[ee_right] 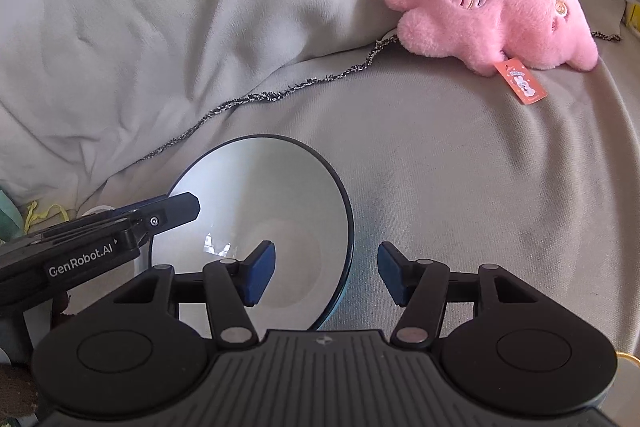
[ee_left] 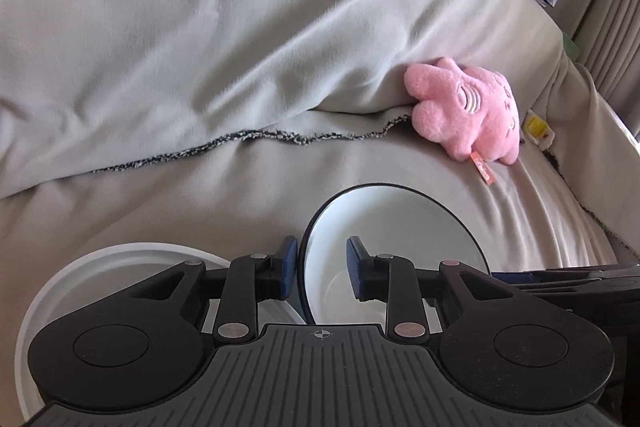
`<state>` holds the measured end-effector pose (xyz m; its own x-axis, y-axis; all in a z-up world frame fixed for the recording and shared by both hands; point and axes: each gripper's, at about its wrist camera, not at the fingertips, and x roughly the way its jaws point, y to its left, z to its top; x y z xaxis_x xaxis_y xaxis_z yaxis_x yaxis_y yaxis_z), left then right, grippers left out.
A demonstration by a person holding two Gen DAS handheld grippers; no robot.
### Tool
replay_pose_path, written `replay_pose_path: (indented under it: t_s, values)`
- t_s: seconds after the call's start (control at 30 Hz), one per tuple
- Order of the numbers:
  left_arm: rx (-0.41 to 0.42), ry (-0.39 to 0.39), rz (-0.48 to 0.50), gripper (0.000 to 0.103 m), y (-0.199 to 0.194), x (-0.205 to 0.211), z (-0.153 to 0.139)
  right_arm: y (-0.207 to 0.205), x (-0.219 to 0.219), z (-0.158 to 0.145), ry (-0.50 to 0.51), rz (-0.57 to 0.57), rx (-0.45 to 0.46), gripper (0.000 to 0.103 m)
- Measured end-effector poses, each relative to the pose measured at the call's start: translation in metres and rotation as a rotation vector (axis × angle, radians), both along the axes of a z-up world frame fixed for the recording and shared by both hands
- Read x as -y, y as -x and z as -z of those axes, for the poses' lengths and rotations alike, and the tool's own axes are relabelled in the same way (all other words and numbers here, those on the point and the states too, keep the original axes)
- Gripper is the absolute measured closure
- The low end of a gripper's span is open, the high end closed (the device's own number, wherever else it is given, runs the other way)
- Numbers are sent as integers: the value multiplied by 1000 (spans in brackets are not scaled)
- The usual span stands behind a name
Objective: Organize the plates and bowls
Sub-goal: 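Grip the blue bowl's rim with the left gripper while the right gripper grips the opposite rim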
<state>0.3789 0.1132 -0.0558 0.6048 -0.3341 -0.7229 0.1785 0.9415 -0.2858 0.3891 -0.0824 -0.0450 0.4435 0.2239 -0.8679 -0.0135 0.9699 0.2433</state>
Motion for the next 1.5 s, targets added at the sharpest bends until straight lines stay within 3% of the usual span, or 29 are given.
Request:
replay_pose_path:
  t_s: [0.13, 0.2, 0.33, 0.63, 0.77, 0.97, 1.17, 1.23, 1.3, 1.37, 1.47, 1.5]
  values:
    - [19, -35, 6, 69, 1, 8, 2, -8, -1, 21, -38, -1, -68, 50]
    - [24, -48, 14, 64, 4, 13, 0, -10, 0, 30, -69, -4, -100, 64]
    - [12, -58, 51, 51, 11, 25, -5, -3, -3, 30, -29, -28, -92, 65]
    - [-66, 24, 203, 54, 20, 53, 0, 12, 43, 18, 27, 18, -103, 64]
    - [-57, -4, 200, 61, 18, 60, 9, 14, 54, 21, 1, 38, -107, 63]
    - [-167, 102, 148, 62, 5, 54, 27, 17, 50, 23, 5, 13, -87, 58]
    - [-161, 30, 162, 68, 5, 64, 34, 11, 53, 34, -41, 28, -116, 58]
    - [-141, -19, 123, 76, 5, 62, 33, 11, 51, 35, -27, 22, -113, 58]
    - [-129, -65, 86, 67, 4, 59, 32, 10, 50, 34, -14, 19, -116, 58]
    - [-135, -55, 85, 66, 4, 57, 32, 9, 48, 33, -2, 23, -120, 58]
    - [-144, 39, 130, 70, 5, 56, 24, 9, 46, 33, 14, 24, -121, 57]
    - [-152, 74, 134, 63, 6, 55, 22, 9, 46, 33, 15, 25, -121, 57]
